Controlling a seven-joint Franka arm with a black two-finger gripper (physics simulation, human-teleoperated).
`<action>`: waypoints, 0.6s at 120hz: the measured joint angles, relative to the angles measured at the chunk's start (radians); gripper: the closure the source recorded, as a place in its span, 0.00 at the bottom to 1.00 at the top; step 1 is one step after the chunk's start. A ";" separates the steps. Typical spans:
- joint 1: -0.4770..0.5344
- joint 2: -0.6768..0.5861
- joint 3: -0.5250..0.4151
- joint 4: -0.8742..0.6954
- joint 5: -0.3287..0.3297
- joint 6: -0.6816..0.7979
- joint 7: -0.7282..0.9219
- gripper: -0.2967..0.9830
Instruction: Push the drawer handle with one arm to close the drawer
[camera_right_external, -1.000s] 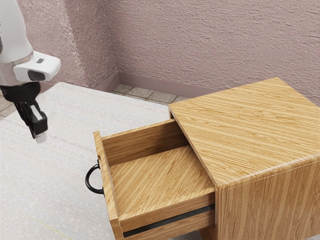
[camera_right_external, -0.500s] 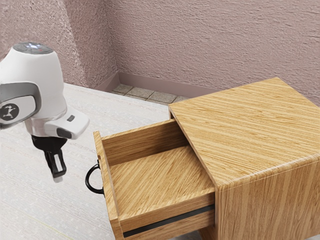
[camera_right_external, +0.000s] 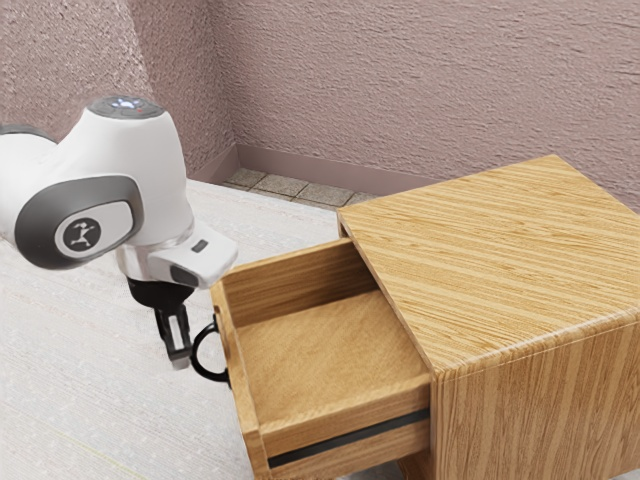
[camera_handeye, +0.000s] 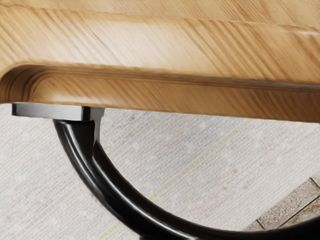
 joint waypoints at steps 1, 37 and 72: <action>0.000 0.003 -0.001 0.003 -0.001 0.001 0.001 0.85; 0.003 0.101 -0.034 0.096 -0.017 0.040 0.021 0.85; 0.003 0.238 -0.069 0.218 -0.014 0.067 0.029 0.85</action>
